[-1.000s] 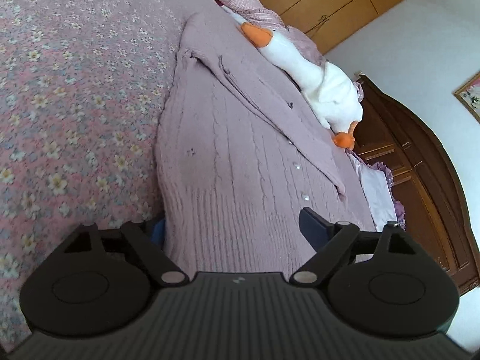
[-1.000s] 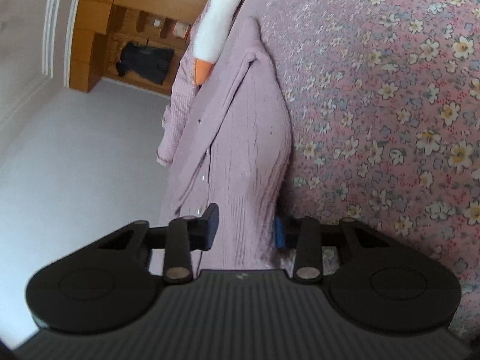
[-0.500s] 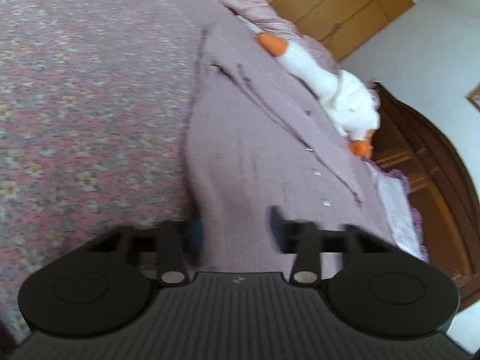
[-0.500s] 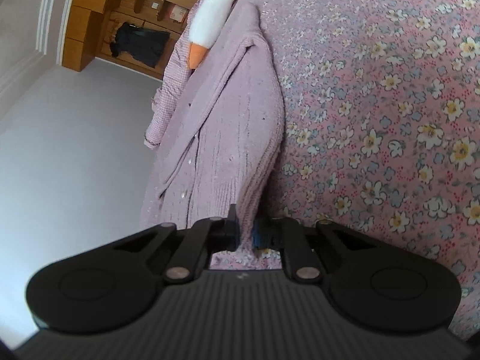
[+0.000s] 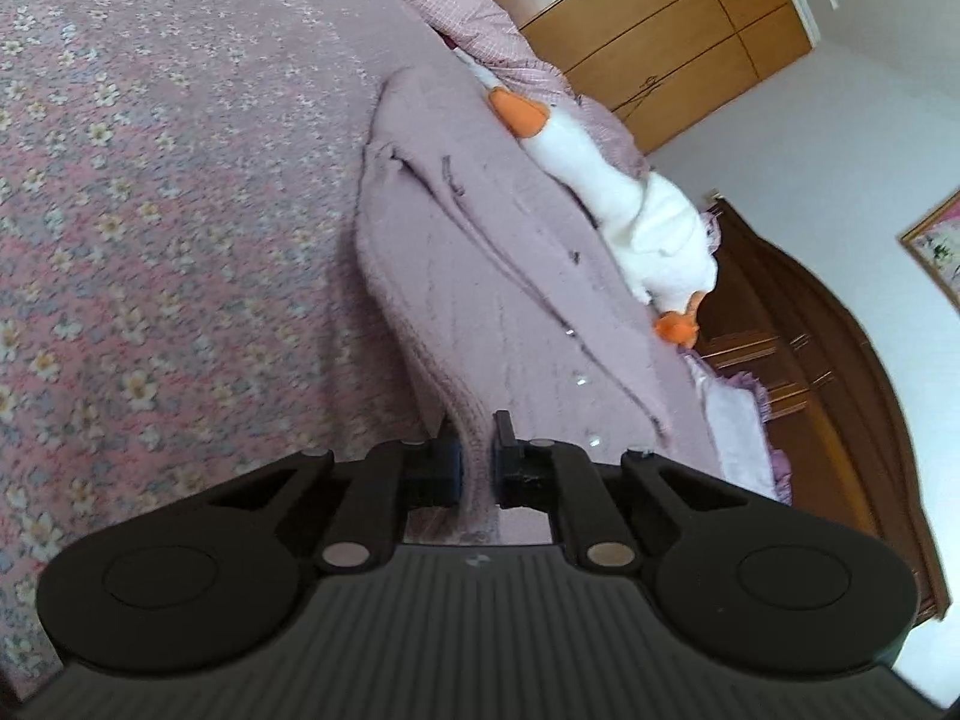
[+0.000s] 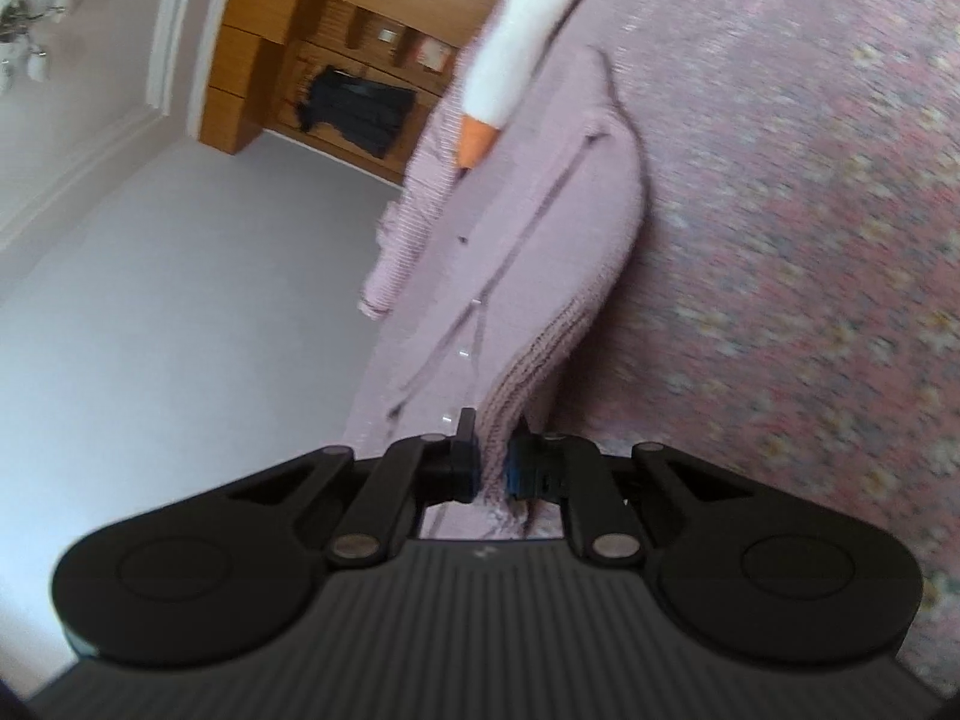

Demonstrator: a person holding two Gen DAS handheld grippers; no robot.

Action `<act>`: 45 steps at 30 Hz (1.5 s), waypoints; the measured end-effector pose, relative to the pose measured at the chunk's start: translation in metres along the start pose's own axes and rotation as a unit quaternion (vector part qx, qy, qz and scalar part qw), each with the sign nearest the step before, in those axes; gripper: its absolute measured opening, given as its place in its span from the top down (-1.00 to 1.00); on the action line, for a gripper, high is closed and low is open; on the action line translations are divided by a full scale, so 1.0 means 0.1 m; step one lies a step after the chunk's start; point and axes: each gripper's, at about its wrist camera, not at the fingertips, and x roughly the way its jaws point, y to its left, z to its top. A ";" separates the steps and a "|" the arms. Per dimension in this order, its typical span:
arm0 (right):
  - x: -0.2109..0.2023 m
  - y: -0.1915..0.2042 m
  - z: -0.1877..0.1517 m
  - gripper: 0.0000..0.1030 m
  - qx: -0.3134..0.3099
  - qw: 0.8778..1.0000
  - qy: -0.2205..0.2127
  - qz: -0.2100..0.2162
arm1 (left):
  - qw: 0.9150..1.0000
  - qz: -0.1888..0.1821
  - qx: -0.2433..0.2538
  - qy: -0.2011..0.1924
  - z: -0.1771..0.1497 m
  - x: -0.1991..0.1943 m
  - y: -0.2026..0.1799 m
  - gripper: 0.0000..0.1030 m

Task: Fold small clothes
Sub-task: 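Lift the hem and fold it over the cardigan body with the right gripper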

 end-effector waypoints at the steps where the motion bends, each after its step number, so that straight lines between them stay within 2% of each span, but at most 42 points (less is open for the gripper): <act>1: 0.02 0.02 0.02 0.78 -0.001 1.000 -0.001 0.005 | 1.000 -0.005 -0.005 -0.001 0.02 0.00 -0.01 0.82; 9: 0.19 0.18 0.31 0.78 -0.015 1.000 -0.007 0.026 | 0.999 -0.039 -0.018 -0.012 0.27 0.01 -0.18 0.82; 13: 0.29 0.20 0.45 0.78 0.010 1.000 -0.011 0.026 | 1.000 -0.024 -0.017 -0.011 0.41 0.07 -0.29 0.82; 18: 0.41 0.42 0.66 0.77 -0.014 1.000 -0.008 0.018 | 0.999 -0.028 -0.008 -0.016 0.68 0.12 -0.48 0.82; 21: 0.46 0.50 0.80 0.77 -0.018 0.999 -0.014 0.028 | 0.999 -0.038 -0.012 -0.017 0.83 0.18 -0.56 0.82; 34: 0.85 0.79 1.33 0.77 -0.051 0.998 -0.021 0.026 | 0.997 -0.054 0.034 -0.033 1.50 0.47 -0.91 0.82; 39: 1.09 0.93 1.66 0.77 -0.074 0.997 -0.021 0.026 | 0.996 -0.050 0.054 -0.042 1.77 0.64 -1.02 0.82; 45: 1.44 0.95 2.05 0.77 -0.099 0.994 -0.033 0.024 | 0.996 -0.039 0.052 -0.056 2.12 0.95 -0.95 0.82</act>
